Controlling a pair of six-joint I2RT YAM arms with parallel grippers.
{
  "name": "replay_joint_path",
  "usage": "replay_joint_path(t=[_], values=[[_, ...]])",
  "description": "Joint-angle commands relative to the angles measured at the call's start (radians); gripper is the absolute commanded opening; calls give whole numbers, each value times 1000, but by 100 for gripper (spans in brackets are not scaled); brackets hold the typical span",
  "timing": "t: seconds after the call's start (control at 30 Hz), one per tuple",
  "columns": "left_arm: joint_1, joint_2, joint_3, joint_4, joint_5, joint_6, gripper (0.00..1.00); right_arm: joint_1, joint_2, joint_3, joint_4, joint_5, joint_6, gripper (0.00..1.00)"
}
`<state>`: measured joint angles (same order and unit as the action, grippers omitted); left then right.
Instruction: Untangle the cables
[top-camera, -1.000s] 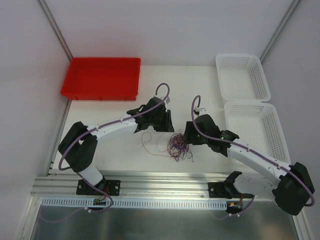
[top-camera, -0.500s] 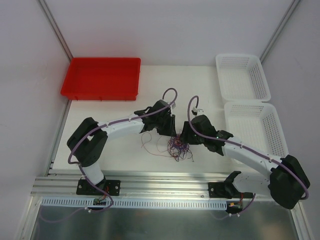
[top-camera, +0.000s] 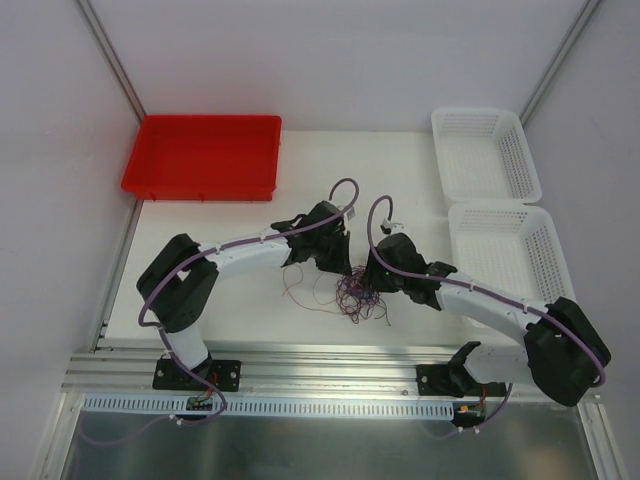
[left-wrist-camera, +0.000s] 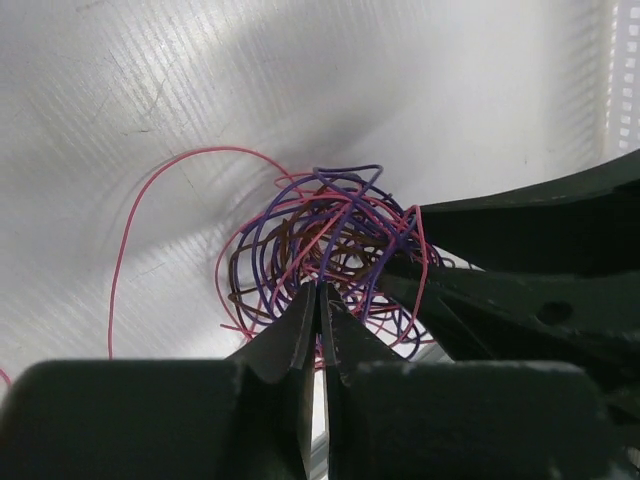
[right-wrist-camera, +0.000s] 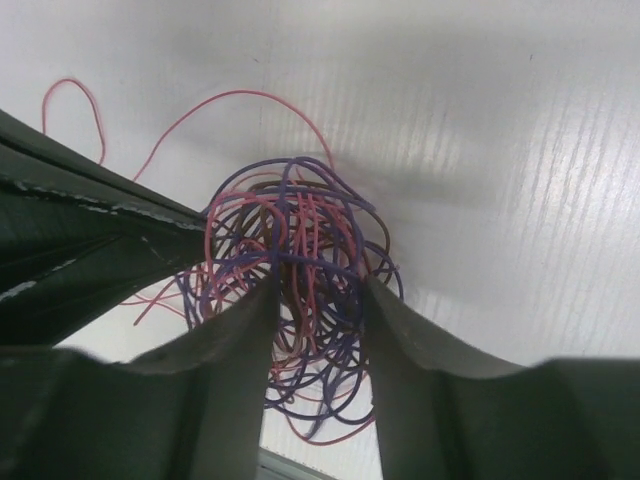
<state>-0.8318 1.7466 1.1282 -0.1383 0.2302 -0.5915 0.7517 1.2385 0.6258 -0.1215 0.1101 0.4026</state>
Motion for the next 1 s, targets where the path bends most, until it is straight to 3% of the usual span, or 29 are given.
replay_joint_path(t=[0.0,0.13,0.3,0.5,0.7,0.83,0.87,0.97], values=[[-9,-94,-1,12,-17,28,0,3,21,-9,31,32,15,38],[-1,-241,-41,-33,-116,44,0,-8,9,-11,-21,66,10,15],[129,-477,-80,-167,-253,-27,0,-63,-57,-28,-85,89,4,1],[353,-744,-174,-282,-315,-39,0,-159,-187,-25,-187,86,-54,1],[549,-867,-143,-418,-335,27,0,-225,-315,43,-306,83,-126,1],[559,-858,-128,-422,-232,41,0,-226,-327,89,-296,-12,-189,2],[557,-848,-130,-416,-135,41,0,-226,-324,94,-288,-35,-202,2],[550,-820,-168,-357,-13,13,3,-224,-303,101,-259,-96,-183,2]])
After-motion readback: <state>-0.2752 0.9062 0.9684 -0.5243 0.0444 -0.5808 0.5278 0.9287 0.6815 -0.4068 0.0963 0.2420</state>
